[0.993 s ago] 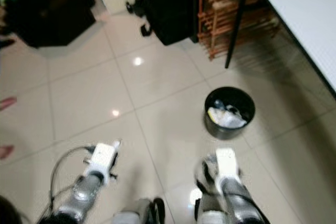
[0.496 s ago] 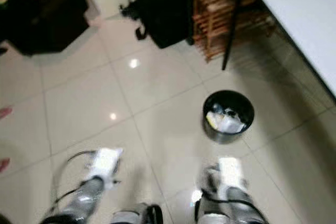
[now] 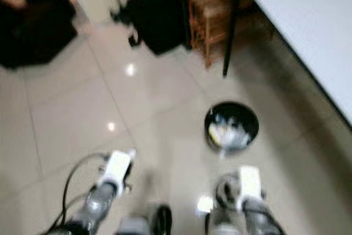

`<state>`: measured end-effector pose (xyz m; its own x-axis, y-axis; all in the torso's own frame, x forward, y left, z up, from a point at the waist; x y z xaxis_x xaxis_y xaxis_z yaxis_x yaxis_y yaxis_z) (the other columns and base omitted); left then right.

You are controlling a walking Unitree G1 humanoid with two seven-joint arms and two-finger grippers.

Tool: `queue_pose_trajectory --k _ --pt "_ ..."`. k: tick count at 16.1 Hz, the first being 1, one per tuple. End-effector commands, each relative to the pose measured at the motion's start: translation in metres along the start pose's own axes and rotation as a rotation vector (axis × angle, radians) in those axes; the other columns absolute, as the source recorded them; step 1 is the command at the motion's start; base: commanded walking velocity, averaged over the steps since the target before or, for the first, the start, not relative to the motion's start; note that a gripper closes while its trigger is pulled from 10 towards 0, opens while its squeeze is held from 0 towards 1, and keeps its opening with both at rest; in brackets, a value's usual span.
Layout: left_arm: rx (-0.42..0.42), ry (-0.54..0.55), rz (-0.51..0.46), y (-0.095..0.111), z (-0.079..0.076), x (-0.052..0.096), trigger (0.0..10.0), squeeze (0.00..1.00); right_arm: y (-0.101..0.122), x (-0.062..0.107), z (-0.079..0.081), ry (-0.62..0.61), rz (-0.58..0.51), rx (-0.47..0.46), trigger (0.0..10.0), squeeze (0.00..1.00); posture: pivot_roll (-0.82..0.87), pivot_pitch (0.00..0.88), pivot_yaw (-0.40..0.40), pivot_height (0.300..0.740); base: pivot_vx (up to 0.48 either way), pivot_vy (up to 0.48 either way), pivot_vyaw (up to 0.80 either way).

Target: Picking trash to rubbish bin

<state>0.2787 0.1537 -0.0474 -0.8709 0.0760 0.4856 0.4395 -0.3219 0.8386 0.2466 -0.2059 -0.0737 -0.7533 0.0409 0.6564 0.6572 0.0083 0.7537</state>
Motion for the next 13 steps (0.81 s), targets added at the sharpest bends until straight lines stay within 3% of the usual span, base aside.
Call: queue_pose_trajectory --k 1,10,13 --pt "-0.014 0.031 0.057 -0.0181 0.0131 0.0068 10.0 0.00 -0.0129 0.0019 0.0162 0.036 0.033 -0.014 10.0 0.00 0.05 0.270 0.130 0.740 0.277 0.000 -0.80" --pt "-0.013 0.038 0.047 -0.0157 0.0161 0.0058 10.0 0.00 -0.0092 0.0006 0.0191 0.036 0.019 -0.015 10.0 0.00 0.05 0.256 0.134 0.740 0.272 0.000 -0.05" --pt "-0.012 0.042 0.044 -0.0148 0.0172 0.0054 10.0 0.00 -0.0078 0.0000 0.0196 0.042 0.020 -0.012 10.0 0.00 0.05 0.252 0.133 0.740 0.274 0.000 -0.72"
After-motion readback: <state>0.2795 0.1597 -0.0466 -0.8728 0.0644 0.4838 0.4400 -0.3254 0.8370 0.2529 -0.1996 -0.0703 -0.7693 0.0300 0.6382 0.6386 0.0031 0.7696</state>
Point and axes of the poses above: a point about 5 cm out from each wrist's last joint towards the gripper, its own x axis pointing back from the gripper into the wrist, its own y axis along the axis of the wrist's last joint, z = x × y, the point moved 3 cm from there along -x, pointing out of the wrist towards the gripper, and after that the axes turned 1 degree about x, right-handed, at the moved point
